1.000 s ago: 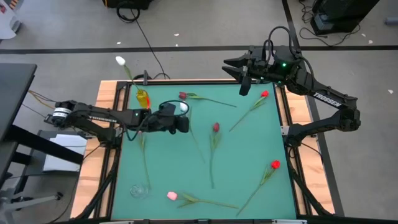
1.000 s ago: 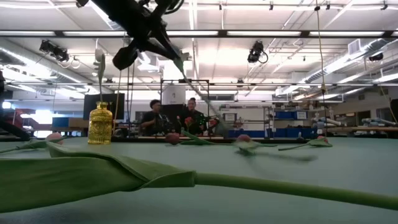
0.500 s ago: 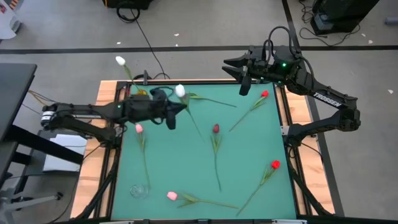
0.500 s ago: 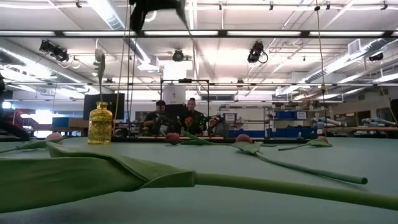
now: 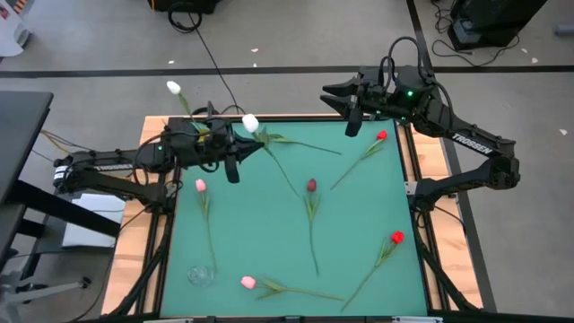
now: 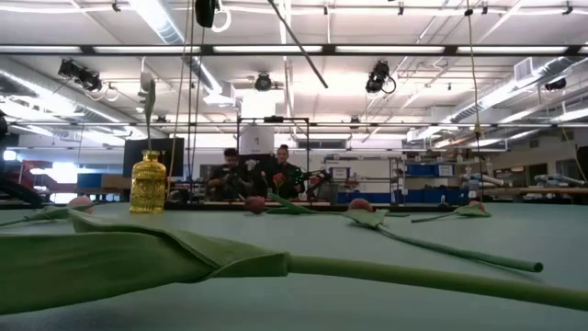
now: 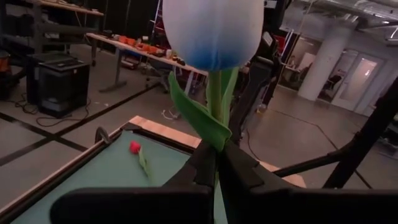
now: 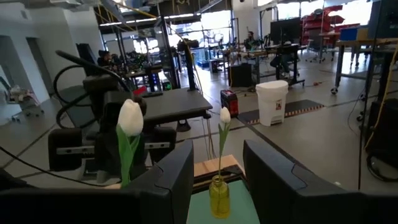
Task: Sort flowers into vase by color
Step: Put the white flower into the yellow vase
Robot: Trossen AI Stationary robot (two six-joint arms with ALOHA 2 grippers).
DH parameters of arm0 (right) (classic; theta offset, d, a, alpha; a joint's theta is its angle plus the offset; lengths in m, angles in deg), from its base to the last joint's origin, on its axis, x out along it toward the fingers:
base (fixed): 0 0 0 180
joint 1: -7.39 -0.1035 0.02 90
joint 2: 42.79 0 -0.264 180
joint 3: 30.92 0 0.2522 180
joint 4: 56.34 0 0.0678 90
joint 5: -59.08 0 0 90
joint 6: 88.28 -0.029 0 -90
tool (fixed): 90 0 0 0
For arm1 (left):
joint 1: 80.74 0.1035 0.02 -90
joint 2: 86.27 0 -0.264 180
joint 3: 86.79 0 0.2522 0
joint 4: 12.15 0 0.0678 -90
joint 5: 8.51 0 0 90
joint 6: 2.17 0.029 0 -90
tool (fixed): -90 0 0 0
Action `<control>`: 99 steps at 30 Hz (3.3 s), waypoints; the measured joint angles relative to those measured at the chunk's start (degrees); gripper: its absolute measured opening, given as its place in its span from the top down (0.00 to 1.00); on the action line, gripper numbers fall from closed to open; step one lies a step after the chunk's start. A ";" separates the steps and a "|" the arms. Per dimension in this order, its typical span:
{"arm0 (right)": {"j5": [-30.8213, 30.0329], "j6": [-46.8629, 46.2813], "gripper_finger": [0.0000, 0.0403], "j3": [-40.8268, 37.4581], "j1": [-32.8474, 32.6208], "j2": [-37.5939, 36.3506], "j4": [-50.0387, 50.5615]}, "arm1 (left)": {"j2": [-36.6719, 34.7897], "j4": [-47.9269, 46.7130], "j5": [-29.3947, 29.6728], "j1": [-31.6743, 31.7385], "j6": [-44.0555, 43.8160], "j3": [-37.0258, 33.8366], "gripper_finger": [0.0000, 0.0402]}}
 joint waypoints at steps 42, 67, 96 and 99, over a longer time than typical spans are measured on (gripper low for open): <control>7.68 -2.84 0.97 -0.02 -9.66 19.30 -5.89 | 13.05 -26.07 -9.34 7.80 9.24 27.43 0.94; 5.45 -0.98 0.99 0.00 -10.47 16.15 -14.67 | 15.35 -16.83 -7.97 5.01 8.23 27.36 0.50; -3.04 4.76 0.62 0.11 -7.85 -2.03 1.61 | 2.96 -30.41 8.48 7.82 13.22 25.42 0.97; -3.88 5.18 0.62 0.05 -7.82 -2.79 2.73 | 0.32 -29.38 9.76 7.80 13.02 22.11 0.97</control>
